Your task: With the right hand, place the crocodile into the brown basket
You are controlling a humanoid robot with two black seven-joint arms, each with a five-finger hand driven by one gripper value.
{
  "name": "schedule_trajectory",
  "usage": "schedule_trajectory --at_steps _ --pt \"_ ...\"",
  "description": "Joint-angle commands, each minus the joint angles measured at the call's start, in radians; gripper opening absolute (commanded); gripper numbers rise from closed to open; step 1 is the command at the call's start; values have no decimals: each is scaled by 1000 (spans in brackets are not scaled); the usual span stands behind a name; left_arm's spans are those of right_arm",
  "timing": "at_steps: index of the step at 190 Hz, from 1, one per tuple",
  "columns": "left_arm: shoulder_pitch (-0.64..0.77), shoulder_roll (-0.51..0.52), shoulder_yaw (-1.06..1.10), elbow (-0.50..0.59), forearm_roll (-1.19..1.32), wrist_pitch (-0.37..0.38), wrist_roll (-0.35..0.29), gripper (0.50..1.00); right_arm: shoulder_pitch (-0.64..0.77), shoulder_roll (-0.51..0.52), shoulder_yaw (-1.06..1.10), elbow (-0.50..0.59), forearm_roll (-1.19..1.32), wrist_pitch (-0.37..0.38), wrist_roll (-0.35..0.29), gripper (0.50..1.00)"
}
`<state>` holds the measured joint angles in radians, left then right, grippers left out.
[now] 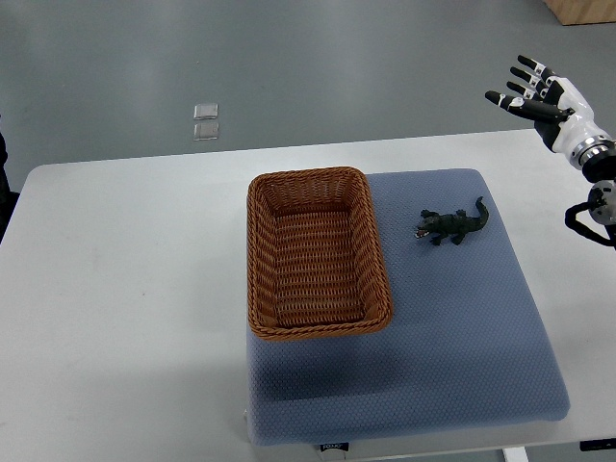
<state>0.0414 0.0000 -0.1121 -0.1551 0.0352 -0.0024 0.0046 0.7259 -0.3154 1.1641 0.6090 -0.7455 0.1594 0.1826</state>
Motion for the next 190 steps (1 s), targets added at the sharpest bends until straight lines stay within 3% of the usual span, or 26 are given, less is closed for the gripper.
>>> schedule_trajectory --at_steps 1,190 --pt "0 0 -1 0 0 1 0 1000 0 -1 0 0 0 0 0 928" --pt "0 0 2 -1 0 1 -2 1000 0 -13 -6 0 0 8 2 928"
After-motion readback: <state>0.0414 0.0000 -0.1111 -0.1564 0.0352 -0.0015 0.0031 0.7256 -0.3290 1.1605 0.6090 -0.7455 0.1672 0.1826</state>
